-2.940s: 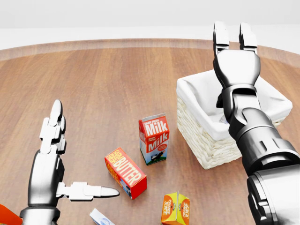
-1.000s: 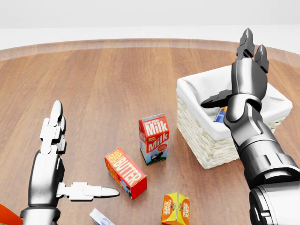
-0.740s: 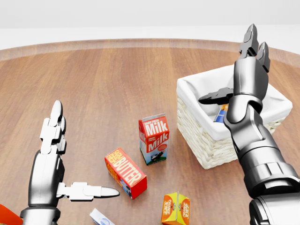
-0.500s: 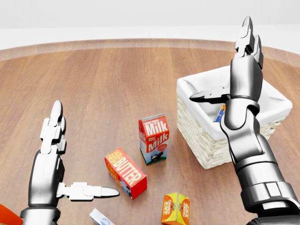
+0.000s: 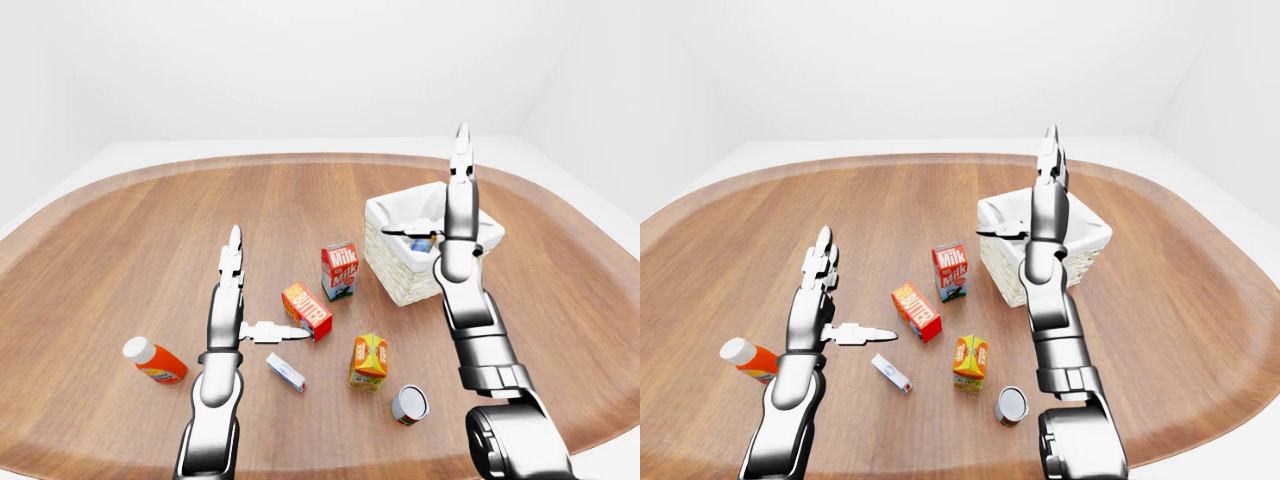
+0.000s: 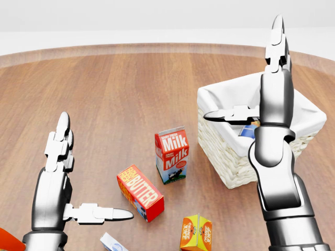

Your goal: Pick up the alphabet soup and the tomato sauce, and put them in the basket.

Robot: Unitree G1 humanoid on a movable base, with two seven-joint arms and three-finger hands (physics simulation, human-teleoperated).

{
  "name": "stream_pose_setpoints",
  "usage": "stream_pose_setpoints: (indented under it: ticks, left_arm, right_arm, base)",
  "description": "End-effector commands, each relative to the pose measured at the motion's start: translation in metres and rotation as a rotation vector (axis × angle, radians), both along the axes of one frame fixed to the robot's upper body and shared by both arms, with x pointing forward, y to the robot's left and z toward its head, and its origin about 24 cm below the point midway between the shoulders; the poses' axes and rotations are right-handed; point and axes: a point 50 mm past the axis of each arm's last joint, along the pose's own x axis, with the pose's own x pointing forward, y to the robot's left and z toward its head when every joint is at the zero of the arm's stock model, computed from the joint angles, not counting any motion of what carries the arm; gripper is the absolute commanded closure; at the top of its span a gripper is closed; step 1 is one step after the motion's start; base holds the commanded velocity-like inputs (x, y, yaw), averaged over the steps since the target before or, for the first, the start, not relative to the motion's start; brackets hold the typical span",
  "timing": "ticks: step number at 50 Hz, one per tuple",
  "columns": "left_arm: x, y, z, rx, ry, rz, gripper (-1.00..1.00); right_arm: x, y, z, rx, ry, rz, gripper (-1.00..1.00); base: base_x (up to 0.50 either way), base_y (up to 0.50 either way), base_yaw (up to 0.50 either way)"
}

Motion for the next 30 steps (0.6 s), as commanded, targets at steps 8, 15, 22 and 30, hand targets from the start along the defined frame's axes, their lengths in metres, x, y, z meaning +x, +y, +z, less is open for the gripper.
stream_pose_setpoints:
  ticks: [8,15,22,30]
  left_arm:
    - [0.0,0.0,0.0,0.003,0.0,0.002,-1.0]
    - [0.0,0.0,0.0,0.003,0.0,0.002,-1.0]
    - [0.0,0.0,0.0,0.003,0.0,0.002,-1.0]
    - [0.0,0.0,0.0,0.004,0.0,0.002,-1.0]
  right_arm:
    - [-0.034,0.007,0.006,0.042,-0.082,0.084,-1.0]
    - [-0.042,0.006,0.003,0.054,-0.081,0.093,-1.0]
    - [-0.051,0.007,0.002,0.062,-0.088,0.108,-1.0]
    - [-0.063,0.005,-0.002,0.074,-0.086,0.118,-1.0]
  base:
    - [0.0,0.0,0.0]
    - [0.0,0.0,0.0]
    - [0.0,0.0,0.0]
    - [0.0,0.0,0.0]
